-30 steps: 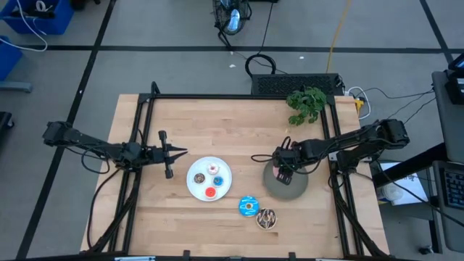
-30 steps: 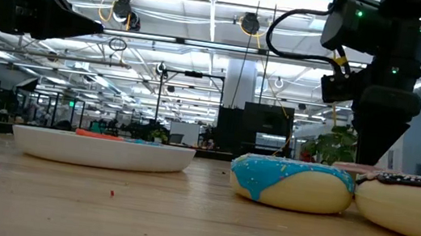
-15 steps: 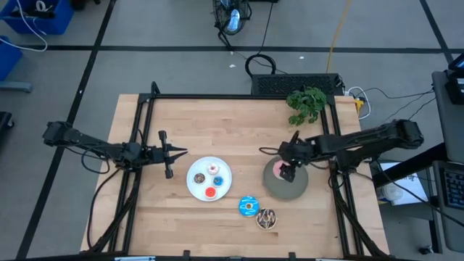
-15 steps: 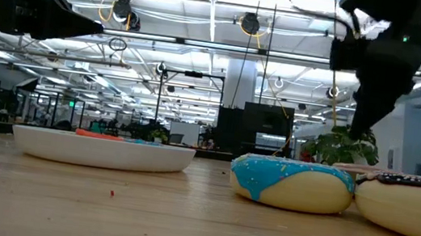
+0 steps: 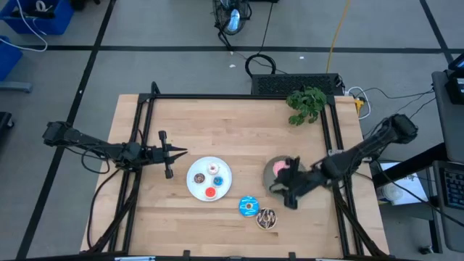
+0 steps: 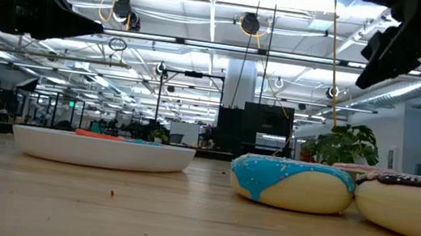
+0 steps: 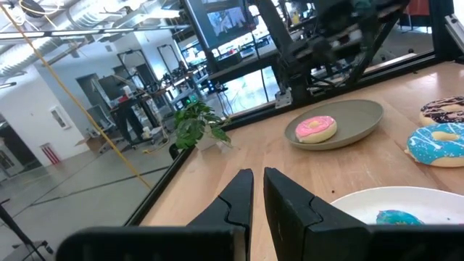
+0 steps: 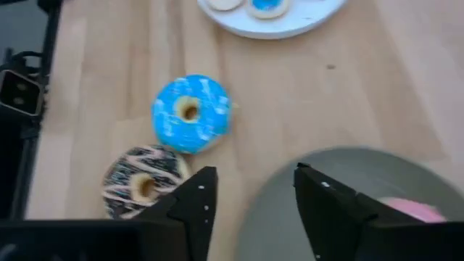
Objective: Pick & Place donuts
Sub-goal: Put the big black donut on the green plate
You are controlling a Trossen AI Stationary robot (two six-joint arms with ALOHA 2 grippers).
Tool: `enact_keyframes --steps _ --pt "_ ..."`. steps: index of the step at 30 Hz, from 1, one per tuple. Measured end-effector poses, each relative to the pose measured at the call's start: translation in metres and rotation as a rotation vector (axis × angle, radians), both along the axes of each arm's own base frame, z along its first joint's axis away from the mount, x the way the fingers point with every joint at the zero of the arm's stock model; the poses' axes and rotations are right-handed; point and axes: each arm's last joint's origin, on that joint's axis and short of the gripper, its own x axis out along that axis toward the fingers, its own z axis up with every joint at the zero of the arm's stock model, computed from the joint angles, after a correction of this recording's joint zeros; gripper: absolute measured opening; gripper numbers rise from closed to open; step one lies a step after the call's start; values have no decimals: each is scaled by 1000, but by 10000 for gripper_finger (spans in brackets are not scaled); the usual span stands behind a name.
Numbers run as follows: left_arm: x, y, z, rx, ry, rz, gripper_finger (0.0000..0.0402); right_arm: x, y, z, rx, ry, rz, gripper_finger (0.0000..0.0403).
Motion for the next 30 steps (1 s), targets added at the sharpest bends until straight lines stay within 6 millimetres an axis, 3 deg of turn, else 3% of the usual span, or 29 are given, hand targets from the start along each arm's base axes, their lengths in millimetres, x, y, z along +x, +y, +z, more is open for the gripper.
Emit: enact_keyframes --steps 6,13,16,30 --pt "0 0 0 -2 -2 0 42 30 43 7 -35 8 99 101" --pt "0 0 0 -2 -1 0 42 65 78 33 -58 -72 272 7" --pt "0 0 0 -2 0 0 42 68 84 34 -4 -92 350 9" --pt "0 0 0 -2 1 0 42 62 86 29 13 -32 354 1"
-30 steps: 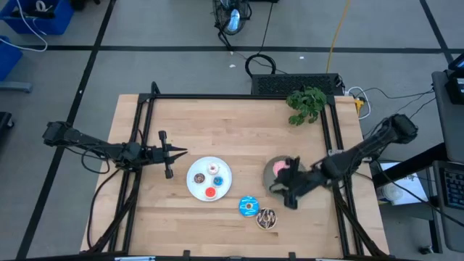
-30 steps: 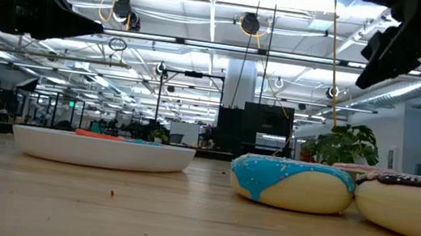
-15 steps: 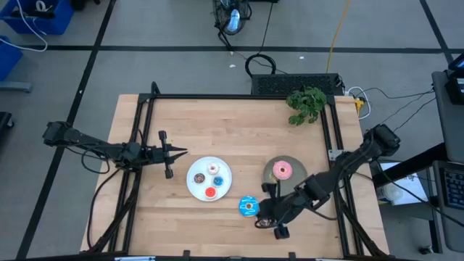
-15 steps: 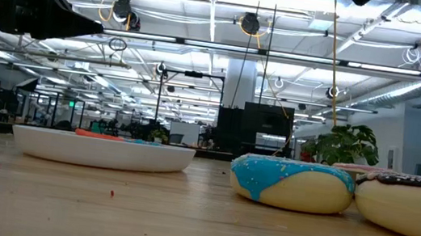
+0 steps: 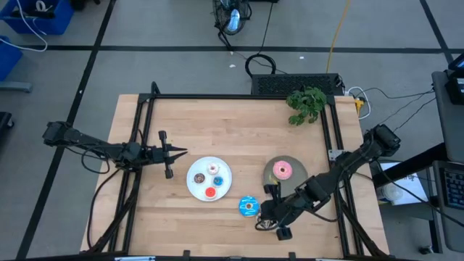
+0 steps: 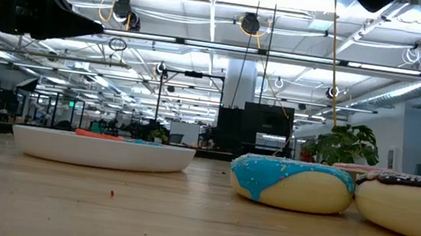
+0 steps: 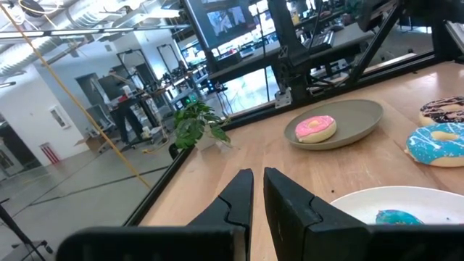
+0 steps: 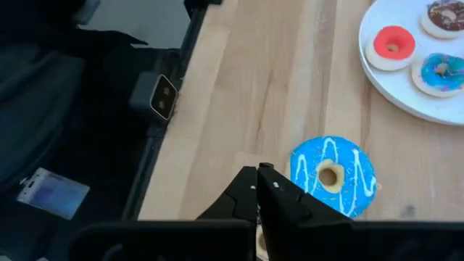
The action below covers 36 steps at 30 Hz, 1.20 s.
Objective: Pick & Place donuts
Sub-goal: Put the big black donut on the green plate
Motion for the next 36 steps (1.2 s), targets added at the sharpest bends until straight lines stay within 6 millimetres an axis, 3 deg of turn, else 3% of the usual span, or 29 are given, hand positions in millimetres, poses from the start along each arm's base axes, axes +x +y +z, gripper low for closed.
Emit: enact_keyframes --steps 18,30,36 --pt "0 0 0 1 1 0 42 -6 8 -6 -5 67 -85 0" --pt "0 0 0 -2 -1 0 42 43 11 0 -193 360 -135 0" --pt "0 0 -1 2 12 0 42 52 16 -5 -166 415 11 0"
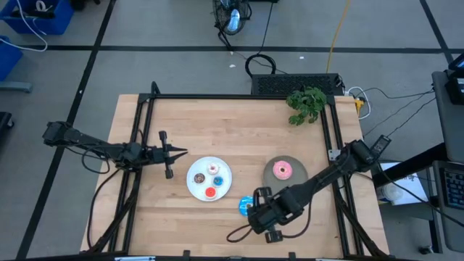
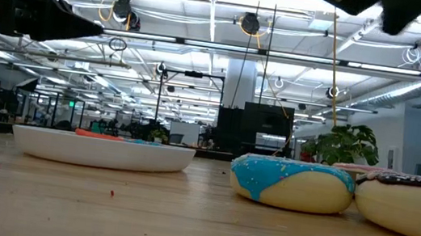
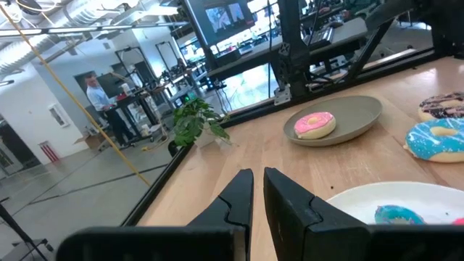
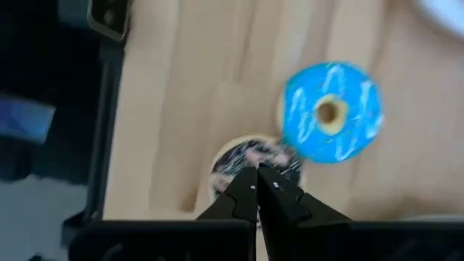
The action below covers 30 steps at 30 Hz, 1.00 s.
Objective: Pick & Place donuts
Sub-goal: Put the big black donut on the green plate
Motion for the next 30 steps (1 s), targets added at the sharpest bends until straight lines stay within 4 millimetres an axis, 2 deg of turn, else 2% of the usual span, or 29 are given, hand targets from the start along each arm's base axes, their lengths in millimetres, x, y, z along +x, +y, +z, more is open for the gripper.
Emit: enact_keyframes --steps 11,16,23,26,30 --pt "0 0 -1 1 10 0 42 -20 23 -17 81 89 -28 10" --pt "0 0 -1 -2 8 0 42 -27 31 -34 98 89 10 74" --pt "0 0 -1 -2 8 0 42 -32 27 -55 26 67 62 188" --pt "0 0 -1 -3 7 0 42 -33 24 -61 -17 41 64 219" --pt "0 0 -1 -3 7 0 42 -33 22 -71 -60 -11 82 238"
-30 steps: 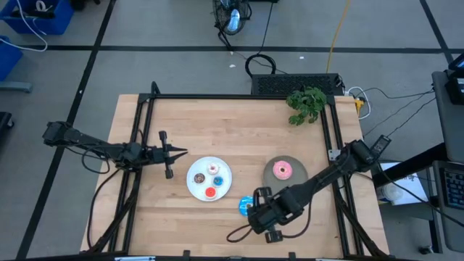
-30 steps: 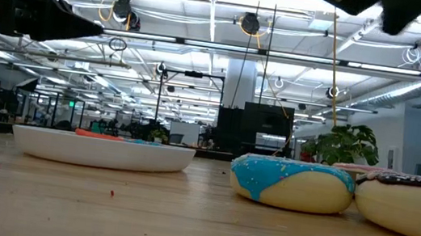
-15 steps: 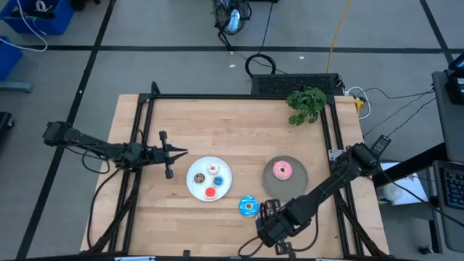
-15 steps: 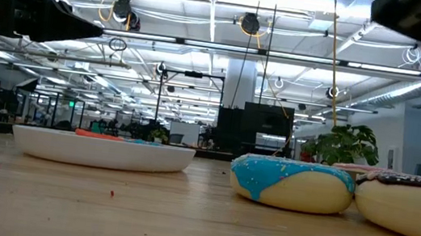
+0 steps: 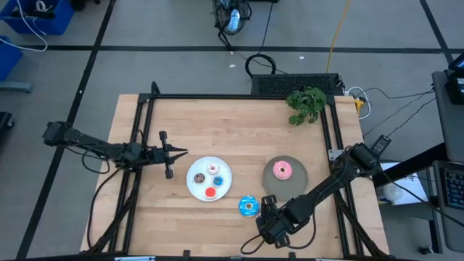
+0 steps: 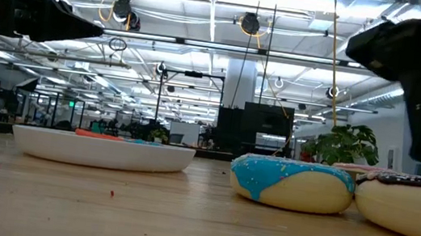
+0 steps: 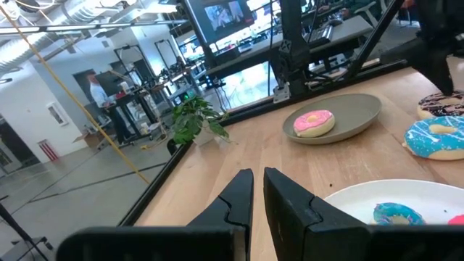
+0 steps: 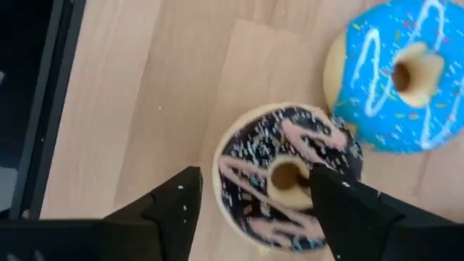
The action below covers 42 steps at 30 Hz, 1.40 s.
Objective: Pick & Place donuts
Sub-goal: Put the big black donut on the green plate
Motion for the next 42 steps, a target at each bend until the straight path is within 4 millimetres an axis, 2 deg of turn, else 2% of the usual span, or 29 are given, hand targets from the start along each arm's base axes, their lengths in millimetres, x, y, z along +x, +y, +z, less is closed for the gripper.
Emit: enact_keyframes --steps 5,12,22,25,28,32,35,37,42 --pt "0 0 0 0 0 0 42 -4 0 -13 21 -14 6 235" --pt "0 0 0 2 2 0 42 -11 4 -20 13 -11 14 217" --pt "0 0 0 3 1 0 42 -20 -4 -44 12 -23 12 191" --pt "0 0 0 3 1 0 42 -20 -7 -45 -4 -26 -40 171" --pt "0 0 0 3 1 0 42 -19 -10 -45 -6 -26 -82 133" --pt "0 0 0 2 1 0 42 -16 -9 -38 -14 -11 -76 61" --pt "0 0 0 2 0 -1 42 -15 -7 -25 -16 8 -37 16" --pt "0 0 0 2 0 0 42 -14 -6 -14 -16 0 -24 12" --pt "0 0 0 2 0 0 42 -14 -8 22 -59 -29 -45 35"
